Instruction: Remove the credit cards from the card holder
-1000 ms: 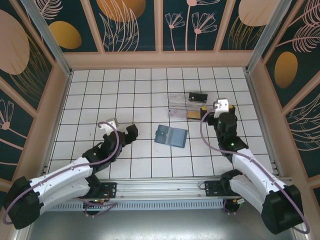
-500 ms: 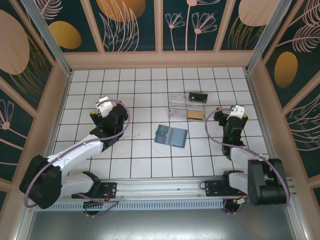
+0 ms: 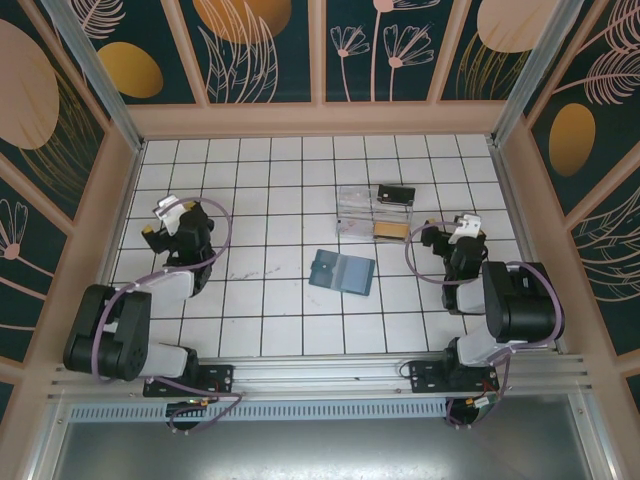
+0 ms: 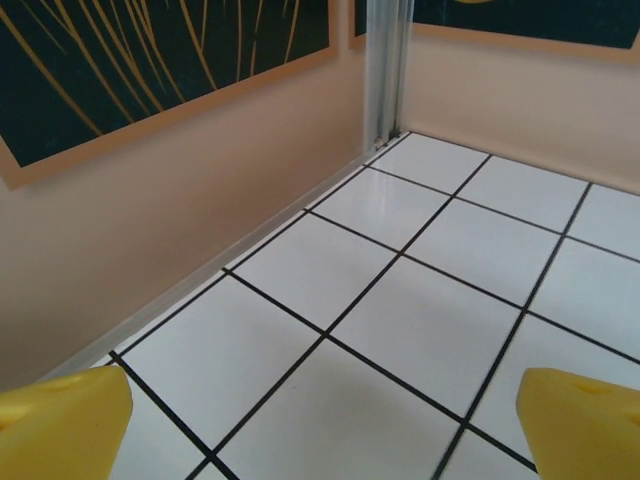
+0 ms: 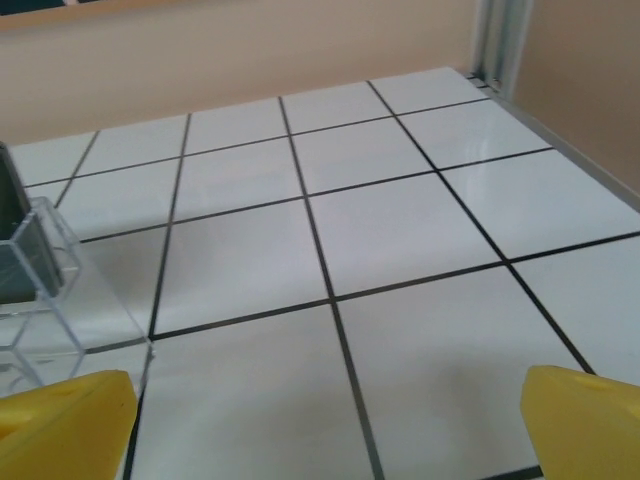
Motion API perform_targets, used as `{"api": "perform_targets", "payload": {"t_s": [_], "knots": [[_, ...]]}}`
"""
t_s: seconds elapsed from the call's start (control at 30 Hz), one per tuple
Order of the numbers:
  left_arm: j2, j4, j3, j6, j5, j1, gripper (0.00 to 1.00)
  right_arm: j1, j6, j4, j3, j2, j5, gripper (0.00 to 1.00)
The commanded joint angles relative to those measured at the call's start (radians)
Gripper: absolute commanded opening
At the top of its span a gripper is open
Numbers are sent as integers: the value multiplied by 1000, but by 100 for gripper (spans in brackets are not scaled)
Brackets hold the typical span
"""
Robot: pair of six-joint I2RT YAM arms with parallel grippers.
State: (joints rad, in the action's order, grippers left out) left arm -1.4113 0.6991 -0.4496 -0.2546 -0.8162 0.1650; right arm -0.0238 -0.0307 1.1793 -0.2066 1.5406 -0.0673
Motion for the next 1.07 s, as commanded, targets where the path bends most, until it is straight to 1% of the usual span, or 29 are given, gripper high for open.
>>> {"api": "perform_targets", "payload": {"t_s": [0.0,0.03,0.07,0.13,0.17,0.2,0.23,0.33,0.37,0.4,0.43,0.47,0.5,0.57,0.6,1.03], "knots": [[-38,331,112,76,78,-54,99,-16,11,69,-24,-3,86,99],[-38,399,150,63,152,-75,99,-15,12,77,-23,-1,83,99],[-45,466,179,78,196,-85,99,-13,12,72,-24,-2,80,99],[-48,440,164,96,263,-91,99,-8,14,70,-26,-1,64,99],[-58,451,164,118,310,-91,99,-5,15,72,-24,-1,60,99],[-66,468,168,144,382,-91,99,-4,15,72,-24,-1,58,99],[-78,509,182,161,427,-91,99,-2,15,74,-22,-1,57,99],[-81,547,205,159,472,-101,99,-3,14,74,-23,-3,57,99],[-94,601,232,160,484,-105,99,0,13,77,-21,-2,57,99],[-137,726,261,167,466,-105,99,1,15,78,-21,-1,57,99],[-123,682,260,159,466,-105,99,1,15,79,-20,-1,57,99],[-100,602,237,156,466,-105,99,0,14,74,-24,-1,57,99],[-117,655,244,162,459,-105,99,-3,12,71,-25,-2,57,99],[-107,628,243,158,465,-105,99,-4,12,72,-24,-1,57,99],[-115,647,244,160,460,-105,99,-4,13,72,-25,-1,57,99],[-112,640,244,161,463,-105,99,-4,12,71,-25,-1,57,99]]}}
